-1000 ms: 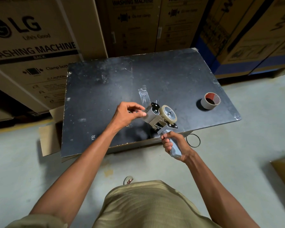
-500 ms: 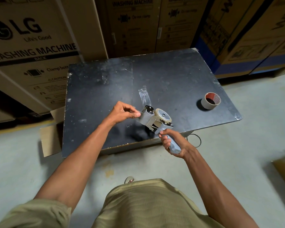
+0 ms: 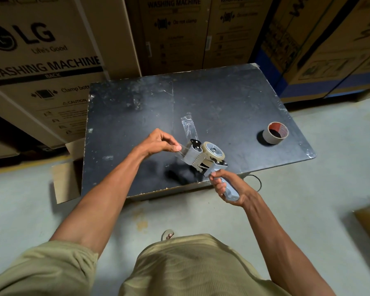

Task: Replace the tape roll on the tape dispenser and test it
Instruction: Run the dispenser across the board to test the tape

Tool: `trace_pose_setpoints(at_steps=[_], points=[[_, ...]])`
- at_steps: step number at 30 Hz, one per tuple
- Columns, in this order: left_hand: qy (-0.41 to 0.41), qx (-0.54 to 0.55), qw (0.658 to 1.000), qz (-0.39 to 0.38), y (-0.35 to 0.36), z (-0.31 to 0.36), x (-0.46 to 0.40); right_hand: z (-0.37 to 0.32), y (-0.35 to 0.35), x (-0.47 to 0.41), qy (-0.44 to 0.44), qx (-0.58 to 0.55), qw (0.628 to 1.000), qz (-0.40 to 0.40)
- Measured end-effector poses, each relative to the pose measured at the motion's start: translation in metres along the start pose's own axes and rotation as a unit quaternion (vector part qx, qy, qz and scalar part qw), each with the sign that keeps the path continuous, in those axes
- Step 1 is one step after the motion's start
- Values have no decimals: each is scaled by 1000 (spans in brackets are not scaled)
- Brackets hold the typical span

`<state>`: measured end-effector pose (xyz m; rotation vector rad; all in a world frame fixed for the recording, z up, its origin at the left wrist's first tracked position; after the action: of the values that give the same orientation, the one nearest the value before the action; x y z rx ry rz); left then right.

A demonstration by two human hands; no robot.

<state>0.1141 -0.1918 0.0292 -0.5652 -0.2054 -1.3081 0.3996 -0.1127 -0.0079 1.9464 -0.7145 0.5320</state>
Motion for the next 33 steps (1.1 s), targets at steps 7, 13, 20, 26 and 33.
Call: trace_pose_setpoints(at_steps=[7,13,20,26,33], points=[[-113,-36,987,-107,-8,-2,-19,-2,-18,6,61,34,997,-26],[-123,-72,984,-110,-18,7,-32,9,-27,12,105,54,991,-64],[-118,46,992,1,-12,-8,-38,-4,-22,8,91,23,994,-62],[-138,91,981,101,-1,-30,-43,-22,-8,-1,65,-4,995,-72],[-130,137,976,108,5,-22,-46,-46,10,-13,22,-4,997,-68]])
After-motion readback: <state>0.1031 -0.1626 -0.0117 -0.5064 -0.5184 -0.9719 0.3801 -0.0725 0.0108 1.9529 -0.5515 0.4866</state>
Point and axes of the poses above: each hand's wrist, its own x-axis away from the middle knuckle, its own y-axis out of the palm, z = x × y, the point moved 1 cm from there along -x, towards the middle knuckle, and after that the axes turned 10 degrees about -y, right-handed, at the moved point
